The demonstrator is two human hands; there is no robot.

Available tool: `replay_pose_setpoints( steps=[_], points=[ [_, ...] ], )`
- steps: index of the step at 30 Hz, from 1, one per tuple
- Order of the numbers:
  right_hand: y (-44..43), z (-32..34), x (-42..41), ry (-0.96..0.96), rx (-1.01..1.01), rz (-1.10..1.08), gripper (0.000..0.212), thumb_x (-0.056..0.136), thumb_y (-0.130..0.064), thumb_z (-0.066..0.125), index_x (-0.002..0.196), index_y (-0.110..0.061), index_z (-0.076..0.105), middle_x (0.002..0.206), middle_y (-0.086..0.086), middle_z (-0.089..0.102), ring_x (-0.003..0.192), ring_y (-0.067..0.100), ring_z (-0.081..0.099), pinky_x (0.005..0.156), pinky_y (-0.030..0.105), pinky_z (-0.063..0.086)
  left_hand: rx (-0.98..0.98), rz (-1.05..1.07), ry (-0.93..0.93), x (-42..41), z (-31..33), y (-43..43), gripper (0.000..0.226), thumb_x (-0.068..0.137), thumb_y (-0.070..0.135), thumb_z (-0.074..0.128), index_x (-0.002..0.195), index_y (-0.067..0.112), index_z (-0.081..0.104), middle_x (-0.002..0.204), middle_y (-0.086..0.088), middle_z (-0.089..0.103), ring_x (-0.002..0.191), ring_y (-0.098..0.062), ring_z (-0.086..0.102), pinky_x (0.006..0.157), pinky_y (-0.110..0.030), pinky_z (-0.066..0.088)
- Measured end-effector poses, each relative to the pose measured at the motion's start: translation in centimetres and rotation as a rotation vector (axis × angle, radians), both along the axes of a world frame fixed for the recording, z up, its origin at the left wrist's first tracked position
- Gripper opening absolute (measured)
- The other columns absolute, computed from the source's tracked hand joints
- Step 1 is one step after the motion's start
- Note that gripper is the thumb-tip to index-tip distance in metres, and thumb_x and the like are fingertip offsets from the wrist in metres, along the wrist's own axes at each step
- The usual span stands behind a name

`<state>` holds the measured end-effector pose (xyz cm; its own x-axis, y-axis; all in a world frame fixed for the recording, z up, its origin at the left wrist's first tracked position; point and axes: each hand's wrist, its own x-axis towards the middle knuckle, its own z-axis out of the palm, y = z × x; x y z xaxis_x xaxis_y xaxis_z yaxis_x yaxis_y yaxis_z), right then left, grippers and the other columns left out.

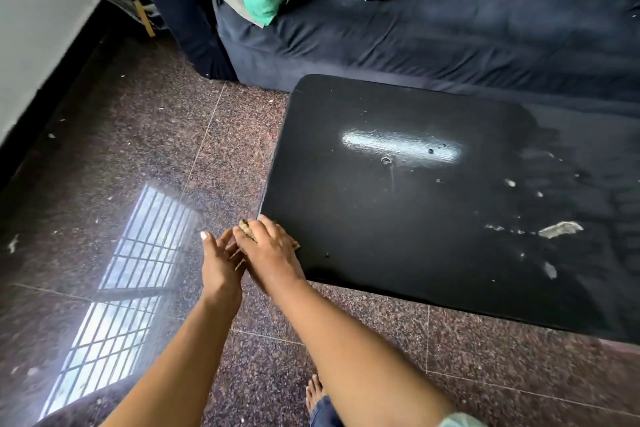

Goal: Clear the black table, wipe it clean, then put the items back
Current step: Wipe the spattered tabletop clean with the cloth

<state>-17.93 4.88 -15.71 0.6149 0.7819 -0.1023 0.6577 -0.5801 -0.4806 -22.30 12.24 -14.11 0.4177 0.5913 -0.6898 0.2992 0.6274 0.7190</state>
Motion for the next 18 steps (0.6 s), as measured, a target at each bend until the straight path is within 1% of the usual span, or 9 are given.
replay_pose_setpoints(
  steps=[2,4,7,9,11,13,14,16,18],
  points=[
    [-1.0,0.6,1.4,0.092,-0.075,0.189,0.042,0.098,-0.019,0.04,0.139,-0.012,0.043,0.148,0.012,0.034,0.139,0.03,0.022,0.114,0.044,0.02,0.068,0.021,0.094,-0.1,-0.2,0.0,0.065,0.1,0.052,0.015,0.14,0.009,0.042,0.14,-0.012,0.048,0.129,-0.026,0.045,0.108,-0.038,0.029],
    [-2.8,1.1,2.9,0.127,-0.055,0.398,0.04,0.094,-0.02,0.049,0.132,-0.008,0.05,0.142,0.015,0.041,0.134,0.033,0.033,0.111,0.044,0.027,0.089,0.049,0.132,-0.3,-0.2,-0.1,0.064,0.1,0.052,0.015,0.138,0.009,0.044,0.14,-0.011,0.047,0.129,-0.025,0.044,0.107,-0.037,0.028],
    [-6.3,0.7,5.4,0.054,-0.005,0.742,0.042,0.071,-0.001,0.07,0.112,0.0,0.065,0.121,0.021,0.06,0.118,0.039,0.052,0.102,0.046,0.04,-0.003,-0.019,0.109,-0.2,-0.3,-0.5,0.067,0.099,0.054,0.011,0.138,0.009,0.044,0.14,-0.013,0.047,0.129,-0.028,0.044,0.105,-0.039,0.029],
    [-7.2,0.3,6.8,0.09,0.102,0.647,0.033,0.071,0.003,0.062,0.102,-0.002,0.069,0.111,0.017,0.066,0.109,0.035,0.058,0.102,0.049,0.043,-0.036,-0.039,0.084,-0.1,-0.2,-0.8,0.07,0.099,0.055,0.012,0.136,0.006,0.045,0.137,-0.015,0.05,0.125,-0.029,0.047,0.103,-0.039,0.032],
    [-6.2,0.0,7.9,0.103,0.258,0.354,0.026,0.074,0.004,0.055,0.092,-0.004,0.07,0.102,0.012,0.068,0.1,0.032,0.061,0.096,0.05,0.047,-0.044,-0.015,0.071,-0.1,-0.4,-1.2,0.071,0.099,0.055,0.014,0.133,0.002,0.047,0.133,-0.016,0.053,0.116,-0.027,0.051,0.099,-0.039,0.036],
    [-3.8,-0.1,8.2,0.072,0.194,0.037,0.034,0.082,-0.001,0.056,0.113,-0.009,0.066,0.121,0.012,0.061,0.118,0.032,0.05,0.104,0.046,0.041,-0.034,0.001,0.073,-0.3,-0.5,-1.3,0.071,0.099,0.054,0.016,0.131,0.0,0.049,0.129,-0.014,0.055,0.113,-0.027,0.053,0.096,-0.039,0.04],
    [-2.6,0.2,7.8,0.073,0.126,-0.023,0.039,0.085,-0.003,0.056,0.123,-0.012,0.061,0.129,0.011,0.055,0.125,0.03,0.043,0.106,0.043,0.037,-0.033,-0.001,0.07,-0.6,-0.5,-1.3,0.071,0.099,0.055,0.016,0.131,0.001,0.049,0.128,-0.013,0.056,0.113,-0.027,0.053,0.096,-0.039,0.04],
    [-1.1,1.1,5.9,0.103,0.076,0.015,0.043,0.087,-0.003,0.053,0.129,-0.014,0.056,0.135,0.011,0.051,0.129,0.03,0.037,0.108,0.041,0.033,-0.042,-0.039,0.051,-1.1,-0.4,-1.2,0.068,0.099,0.054,0.015,0.13,0.004,0.05,0.123,-0.01,0.057,0.111,-0.026,0.054,0.095,-0.039,0.041],
    [-1.1,1.2,3.9,0.151,0.049,0.134,0.044,0.088,-0.002,0.052,0.13,-0.014,0.056,0.137,0.012,0.049,0.131,0.031,0.035,0.11,0.042,0.031,-0.021,-0.078,0.066,-1.6,-0.2,-1.4,0.059,0.101,0.049,0.018,0.123,0.007,0.054,0.112,-0.008,0.062,0.101,-0.022,0.058,0.086,-0.035,0.044]
  ],
)
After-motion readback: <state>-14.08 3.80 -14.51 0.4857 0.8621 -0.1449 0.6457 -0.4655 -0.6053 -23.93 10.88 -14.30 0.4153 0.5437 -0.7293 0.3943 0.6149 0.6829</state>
